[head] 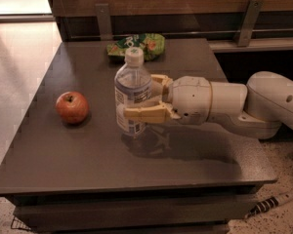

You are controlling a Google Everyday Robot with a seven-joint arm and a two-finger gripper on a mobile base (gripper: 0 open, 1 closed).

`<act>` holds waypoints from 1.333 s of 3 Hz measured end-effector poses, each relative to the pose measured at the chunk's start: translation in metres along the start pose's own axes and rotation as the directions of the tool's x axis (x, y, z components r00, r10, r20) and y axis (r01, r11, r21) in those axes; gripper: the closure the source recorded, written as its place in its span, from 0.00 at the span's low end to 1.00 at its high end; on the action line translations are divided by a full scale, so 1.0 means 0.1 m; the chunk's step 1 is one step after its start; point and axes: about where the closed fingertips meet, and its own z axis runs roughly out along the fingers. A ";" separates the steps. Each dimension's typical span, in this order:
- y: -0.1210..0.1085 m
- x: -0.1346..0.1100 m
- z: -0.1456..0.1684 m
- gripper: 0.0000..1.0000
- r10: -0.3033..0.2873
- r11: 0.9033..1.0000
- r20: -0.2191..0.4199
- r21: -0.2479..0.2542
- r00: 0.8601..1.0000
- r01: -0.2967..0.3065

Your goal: Move blue plastic bottle near green rice chip bag

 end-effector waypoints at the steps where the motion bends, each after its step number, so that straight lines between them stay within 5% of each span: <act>1: -0.53 -0.21 -0.27 1.00 0.003 0.998 0.003 0.067 1.000 -0.003; 2: -1.26 -0.38 -0.59 1.00 0.032 0.983 -0.079 0.182 0.996 -0.017; 3: -1.72 -0.37 -0.83 1.00 0.071 0.966 -0.113 0.255 0.991 -0.040; 4: -2.21 -0.30 -1.11 1.00 0.105 0.939 -0.117 0.340 0.988 -0.059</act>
Offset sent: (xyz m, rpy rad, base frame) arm 0.1630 -0.1162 0.0680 -0.1249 0.0806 -0.3026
